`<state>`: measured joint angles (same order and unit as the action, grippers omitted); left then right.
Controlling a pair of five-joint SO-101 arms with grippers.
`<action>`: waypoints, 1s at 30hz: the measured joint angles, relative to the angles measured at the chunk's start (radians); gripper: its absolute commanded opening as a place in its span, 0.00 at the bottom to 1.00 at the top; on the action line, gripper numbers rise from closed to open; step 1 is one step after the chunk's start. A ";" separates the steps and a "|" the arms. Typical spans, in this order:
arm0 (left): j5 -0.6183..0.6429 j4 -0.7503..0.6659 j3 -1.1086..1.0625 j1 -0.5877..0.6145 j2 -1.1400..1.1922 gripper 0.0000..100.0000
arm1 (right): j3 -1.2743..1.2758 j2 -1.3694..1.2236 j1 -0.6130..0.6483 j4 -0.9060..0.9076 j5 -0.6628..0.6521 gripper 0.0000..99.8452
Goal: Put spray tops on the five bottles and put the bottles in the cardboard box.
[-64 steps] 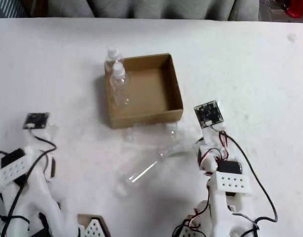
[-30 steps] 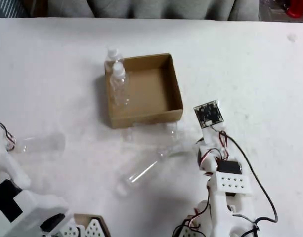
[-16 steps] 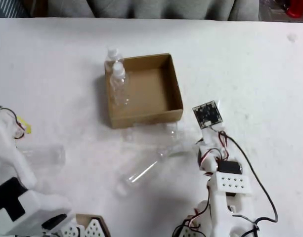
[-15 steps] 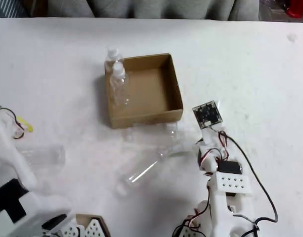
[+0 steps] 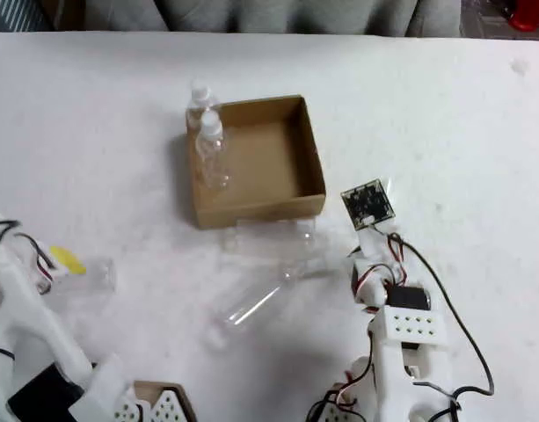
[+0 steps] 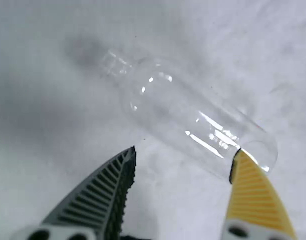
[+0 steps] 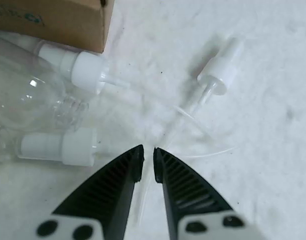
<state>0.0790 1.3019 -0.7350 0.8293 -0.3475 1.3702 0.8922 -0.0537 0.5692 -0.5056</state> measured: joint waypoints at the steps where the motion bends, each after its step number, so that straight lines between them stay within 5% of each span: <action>1: -0.002 -0.037 -0.026 -0.002 0.000 0.28 | 0.000 0.000 0.002 0.000 0.000 0.02; 12: 0.060 -0.370 -0.253 -0.005 -0.025 0.28 | 0.017 0.002 0.017 0.000 -0.025 0.02; 18: 0.066 -0.381 -0.265 -0.003 -0.025 0.25 | 0.017 0.002 0.017 0.000 -0.028 0.02; 24: 0.069 -0.387 -0.265 -0.087 -0.025 0.01 | 0.017 0.002 0.017 0.000 -0.028 0.02; 30: 0.008 -0.387 -0.264 -0.215 -0.025 0.02 | 0.017 0.002 0.017 0.000 -0.028 0.02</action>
<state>0.0867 0.9152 -0.9989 0.6145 -0.3721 1.3871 0.8938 -0.0368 0.5692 -0.5332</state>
